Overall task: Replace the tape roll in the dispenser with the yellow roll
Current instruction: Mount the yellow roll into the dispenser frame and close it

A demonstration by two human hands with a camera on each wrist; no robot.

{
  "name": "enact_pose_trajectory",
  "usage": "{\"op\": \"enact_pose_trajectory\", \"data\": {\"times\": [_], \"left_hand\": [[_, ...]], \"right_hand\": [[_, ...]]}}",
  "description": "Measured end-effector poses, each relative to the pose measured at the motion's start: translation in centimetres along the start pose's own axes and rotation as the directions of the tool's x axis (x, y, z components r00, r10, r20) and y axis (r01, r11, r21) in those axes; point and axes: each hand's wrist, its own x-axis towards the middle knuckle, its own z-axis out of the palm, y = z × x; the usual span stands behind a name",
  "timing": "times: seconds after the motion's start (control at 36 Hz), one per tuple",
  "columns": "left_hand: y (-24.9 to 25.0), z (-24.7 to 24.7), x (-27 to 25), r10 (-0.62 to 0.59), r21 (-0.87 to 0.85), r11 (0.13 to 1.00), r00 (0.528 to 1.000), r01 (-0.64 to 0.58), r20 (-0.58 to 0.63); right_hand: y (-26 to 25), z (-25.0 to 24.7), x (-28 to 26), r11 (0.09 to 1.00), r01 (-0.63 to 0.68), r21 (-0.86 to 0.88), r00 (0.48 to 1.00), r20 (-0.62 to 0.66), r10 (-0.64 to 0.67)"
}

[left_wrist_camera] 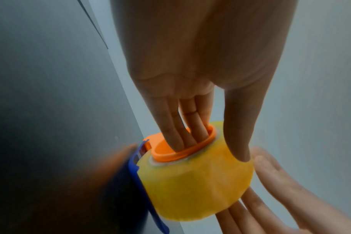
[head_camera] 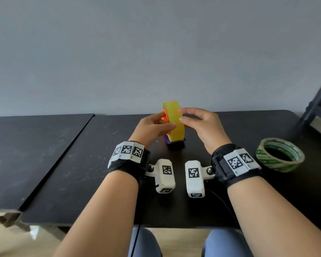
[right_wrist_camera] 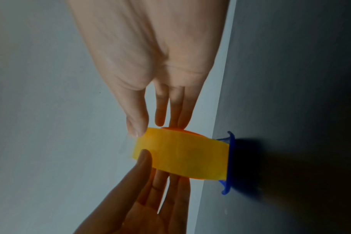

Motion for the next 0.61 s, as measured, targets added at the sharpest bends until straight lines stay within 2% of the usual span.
{"op": "enact_pose_trajectory", "data": {"times": [0.17,0.28,0.36,0.53,0.61], "left_hand": [[0.2,0.0,-2.2,-0.038,0.079,0.996,0.999,0.036,0.021],[1.2,0.4,-3.8,-0.134,-0.041,0.990,0.991,0.135,0.013],[1.9,0.7,-4.1,-0.205,-0.112,0.974,0.978,0.199,-0.047],[1.7,1.8,-3.9,-0.256,-0.172,0.958,0.955,0.229,-0.152],[1.8,2.2,-3.5,-0.268,-0.222,0.947,0.950,0.231,-0.157]], "right_hand": [[-0.3,0.0,-1.8,1.000,0.014,-0.027,0.999,-0.035,-0.015],[-0.5,-0.2,-3.1,0.999,0.031,-0.039,0.999,-0.029,-0.032],[-0.5,-0.3,-4.0,0.999,0.027,-0.043,1.000,-0.011,-0.027],[-0.4,-0.5,-5.4,0.999,0.021,-0.044,1.000,0.003,-0.021],[-0.4,-0.6,-5.7,0.999,0.017,-0.049,1.000,0.002,-0.017]]}}
